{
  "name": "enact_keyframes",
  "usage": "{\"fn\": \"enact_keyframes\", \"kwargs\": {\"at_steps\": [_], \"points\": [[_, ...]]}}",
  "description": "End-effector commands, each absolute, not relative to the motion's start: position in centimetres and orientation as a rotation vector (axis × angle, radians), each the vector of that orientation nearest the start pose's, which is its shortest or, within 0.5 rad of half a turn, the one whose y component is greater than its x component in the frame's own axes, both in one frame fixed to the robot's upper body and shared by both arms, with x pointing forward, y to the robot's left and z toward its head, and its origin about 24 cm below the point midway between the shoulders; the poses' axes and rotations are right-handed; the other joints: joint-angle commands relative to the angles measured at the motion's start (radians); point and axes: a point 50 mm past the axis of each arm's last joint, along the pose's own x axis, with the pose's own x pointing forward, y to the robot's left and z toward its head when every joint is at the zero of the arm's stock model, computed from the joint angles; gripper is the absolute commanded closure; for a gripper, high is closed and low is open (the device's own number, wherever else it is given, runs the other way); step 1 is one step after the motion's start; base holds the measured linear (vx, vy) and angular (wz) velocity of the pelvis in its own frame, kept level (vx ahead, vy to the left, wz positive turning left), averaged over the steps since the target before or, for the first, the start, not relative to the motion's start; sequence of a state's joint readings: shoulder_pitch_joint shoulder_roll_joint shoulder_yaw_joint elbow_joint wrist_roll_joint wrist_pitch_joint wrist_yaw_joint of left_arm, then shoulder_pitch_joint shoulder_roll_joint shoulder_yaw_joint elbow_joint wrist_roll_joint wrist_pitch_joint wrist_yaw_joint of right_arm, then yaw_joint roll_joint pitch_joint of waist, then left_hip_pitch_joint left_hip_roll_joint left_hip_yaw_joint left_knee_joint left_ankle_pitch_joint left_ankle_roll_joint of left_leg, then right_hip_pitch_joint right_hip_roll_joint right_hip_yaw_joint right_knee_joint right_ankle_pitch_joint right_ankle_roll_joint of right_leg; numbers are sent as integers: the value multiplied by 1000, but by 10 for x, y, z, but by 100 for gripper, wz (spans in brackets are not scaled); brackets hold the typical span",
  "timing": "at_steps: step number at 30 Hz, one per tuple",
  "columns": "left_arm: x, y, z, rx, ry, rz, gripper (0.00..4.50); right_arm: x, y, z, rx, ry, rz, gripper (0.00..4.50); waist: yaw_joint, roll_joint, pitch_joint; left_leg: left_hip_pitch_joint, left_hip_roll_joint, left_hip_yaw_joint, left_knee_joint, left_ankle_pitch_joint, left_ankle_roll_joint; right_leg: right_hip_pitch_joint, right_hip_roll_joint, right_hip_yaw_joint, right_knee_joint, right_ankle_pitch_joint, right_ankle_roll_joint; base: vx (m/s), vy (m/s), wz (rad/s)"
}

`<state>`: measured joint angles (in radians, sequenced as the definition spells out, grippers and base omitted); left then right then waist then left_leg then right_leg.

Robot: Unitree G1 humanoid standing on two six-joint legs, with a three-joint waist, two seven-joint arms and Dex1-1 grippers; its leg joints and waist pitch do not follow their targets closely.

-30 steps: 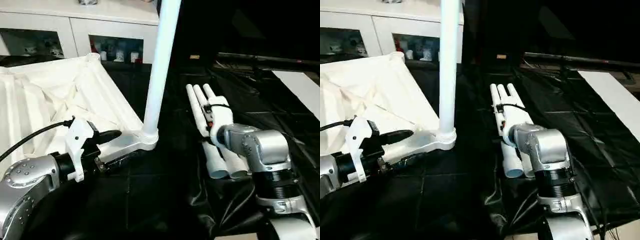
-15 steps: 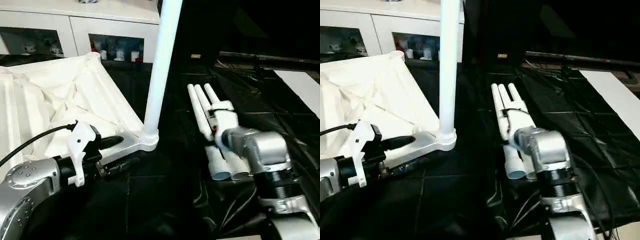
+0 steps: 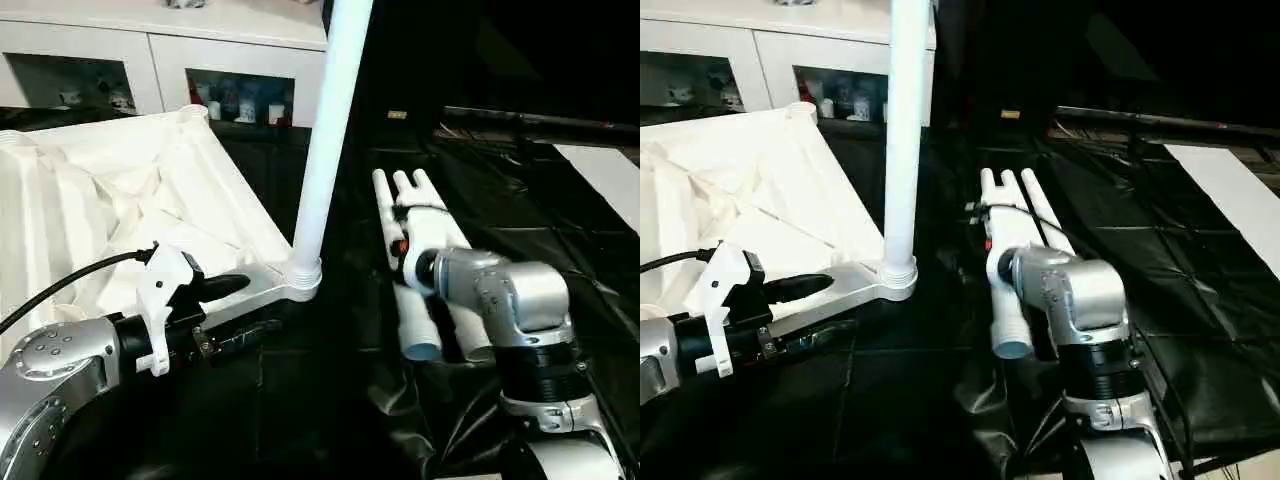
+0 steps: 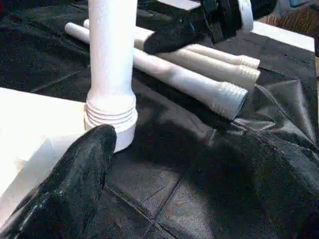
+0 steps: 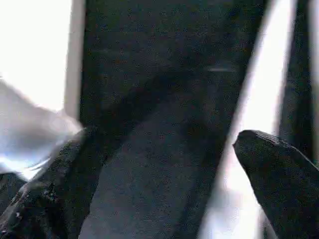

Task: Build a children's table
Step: Pick table leg

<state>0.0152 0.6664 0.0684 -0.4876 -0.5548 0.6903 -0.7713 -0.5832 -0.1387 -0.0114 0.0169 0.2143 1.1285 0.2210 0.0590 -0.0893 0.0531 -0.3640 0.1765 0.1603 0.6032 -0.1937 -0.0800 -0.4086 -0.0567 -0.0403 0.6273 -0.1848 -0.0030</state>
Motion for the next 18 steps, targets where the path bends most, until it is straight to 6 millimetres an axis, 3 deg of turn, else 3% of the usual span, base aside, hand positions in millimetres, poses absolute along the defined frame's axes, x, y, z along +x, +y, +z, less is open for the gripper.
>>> {"fn": "enact_keyframes", "kwargs": {"at_steps": [1,5,18], "points": [[214,188,116,94,331,-940,0,327,-129,105,6,595,328,4,-2,30,-52,15,36,-7,-84,-237,-102,35,-57,46,-72,-269,-98,0,0,0],[214,188,115,97,330,-939,0,325,-139,91,-3,683,269,4,-3,29,-53,15,35,-7,-82,-232,-100,37,-57,46,-71,-267,-96,0,0,0],[213,187,113,101,343,-943,0,315,-136,70,61,833,295,4,0,29,-52,15,36,-7,-83,-236,-97,37,-58,46,-72,-271,-102,0,0,0]]}}
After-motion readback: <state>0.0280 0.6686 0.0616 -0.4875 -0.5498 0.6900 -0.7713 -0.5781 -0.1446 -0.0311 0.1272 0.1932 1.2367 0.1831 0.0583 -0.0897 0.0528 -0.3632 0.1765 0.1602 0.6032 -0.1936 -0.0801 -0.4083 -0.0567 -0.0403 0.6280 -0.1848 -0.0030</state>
